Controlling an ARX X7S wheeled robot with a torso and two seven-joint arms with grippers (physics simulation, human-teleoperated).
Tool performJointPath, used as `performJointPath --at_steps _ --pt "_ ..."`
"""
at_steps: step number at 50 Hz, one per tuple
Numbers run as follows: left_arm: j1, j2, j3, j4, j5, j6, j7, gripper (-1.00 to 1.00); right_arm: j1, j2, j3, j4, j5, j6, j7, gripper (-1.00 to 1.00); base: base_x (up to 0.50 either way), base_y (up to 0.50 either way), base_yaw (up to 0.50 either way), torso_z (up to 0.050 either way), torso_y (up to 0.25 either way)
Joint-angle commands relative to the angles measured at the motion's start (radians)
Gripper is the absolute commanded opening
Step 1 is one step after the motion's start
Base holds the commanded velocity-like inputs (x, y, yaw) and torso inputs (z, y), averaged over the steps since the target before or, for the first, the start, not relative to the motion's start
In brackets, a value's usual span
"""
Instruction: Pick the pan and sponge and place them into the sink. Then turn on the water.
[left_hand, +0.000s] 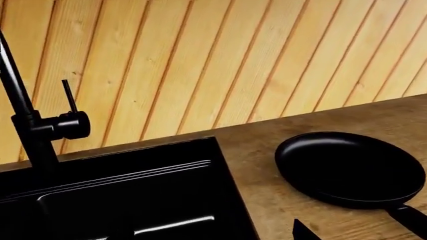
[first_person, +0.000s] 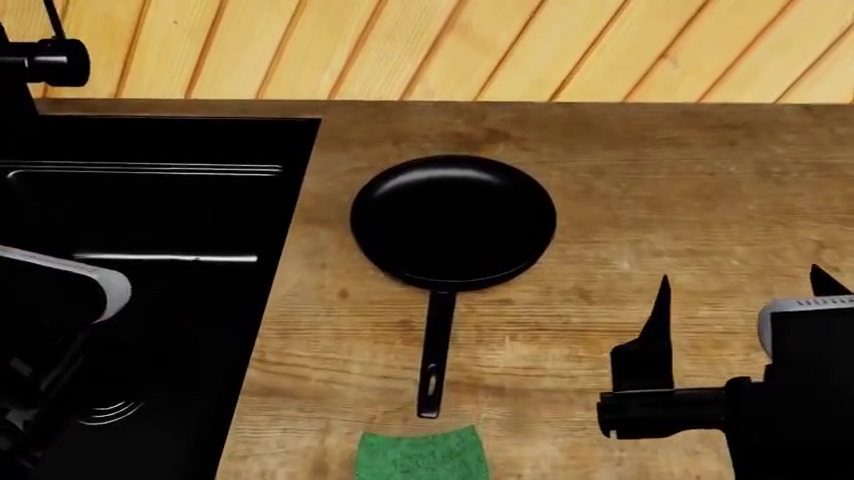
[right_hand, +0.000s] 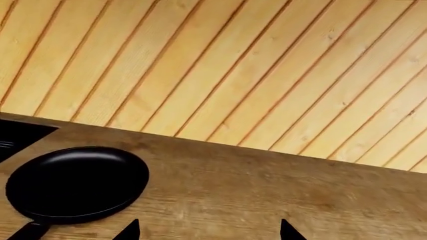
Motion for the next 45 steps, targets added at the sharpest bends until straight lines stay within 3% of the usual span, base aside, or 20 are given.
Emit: performJointPath --at_steps 1,28,34,35,45 --pt "0.008 -0.011 0.015 -0.009 -0.003 0.008 0.017 1.00 -0.006 -0.006 -0.005 0.018 0.005 0.001 0.001 1.00 0.31 0.00 0.00 0.000 0.000" --pt "0.000 -0.001 0.030 -0.032 -0.011 0.018 0.018 1.00 -0.024 0.016 0.005 0.008 0.020 0.006 -0.005 1.00 0.09 0.00 0.00 0.000 0.000" --pt "0.029 -0.050 -0.015 -0.004 -0.043 0.027 0.054 1.00 -0.022 0.014 -0.002 0.017 0.019 -0.001 -0.005 1.00 0.07 0.00 0.00 0.000 0.000" --pt "0.016 -0.023 0.013 -0.018 -0.025 0.026 0.035 1.00 -0.020 0.014 -0.004 0.018 0.018 -0.001 -0.004 1.00 0.07 0.00 0.00 0.000 0.000" --pt "0.022 -0.024 0.010 -0.016 -0.030 0.026 0.030 1.00 -0.027 0.014 -0.013 0.030 0.007 -0.037 -0.009 1.00 0.10 0.00 0.00 0.000 0.000"
